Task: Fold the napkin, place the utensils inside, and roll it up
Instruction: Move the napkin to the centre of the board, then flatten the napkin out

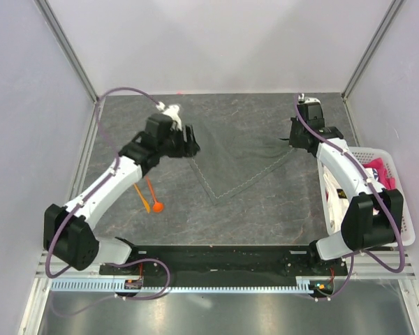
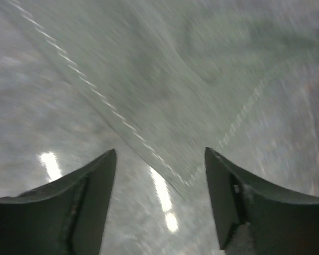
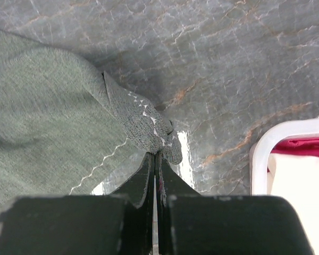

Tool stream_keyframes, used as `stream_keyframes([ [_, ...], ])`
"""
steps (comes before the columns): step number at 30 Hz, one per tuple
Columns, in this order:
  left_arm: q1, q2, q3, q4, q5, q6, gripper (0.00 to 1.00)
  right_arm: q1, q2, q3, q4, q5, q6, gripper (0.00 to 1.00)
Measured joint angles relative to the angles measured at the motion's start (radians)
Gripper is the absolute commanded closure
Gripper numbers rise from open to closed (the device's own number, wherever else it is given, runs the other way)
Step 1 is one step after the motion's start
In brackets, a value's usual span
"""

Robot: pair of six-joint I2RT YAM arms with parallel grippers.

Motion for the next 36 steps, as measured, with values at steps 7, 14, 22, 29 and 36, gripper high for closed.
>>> stream_keyframes([
  [7,-0.245,0.026,-0.244,0.003,-0.023,-0.09,0.37,0.0,-0.021,-0.027,0.003,-0.019,0.005,1.0],
  [14,-0.373,0.108,-0.27,-0.003,-0.057,-0.164,0.37,0.0,-0.039,-0.038,0.006,-0.036,0.005,1.0],
  [22,-0.452,0.263,-0.217,0.0,-0.088,-0.177,0.39,0.0,-0.056,-0.045,0.008,-0.041,0.005,1.0],
  [29,-0.48,0.328,-0.186,-0.004,-0.15,-0.185,0.48,0.0,-0.071,-0.045,0.011,-0.055,0.004,1.0],
  [36,-0.486,0.37,-0.144,-0.016,-0.204,-0.188,0.6,0.0,-0.087,-0.045,0.014,-0.063,0.004,1.0],
])
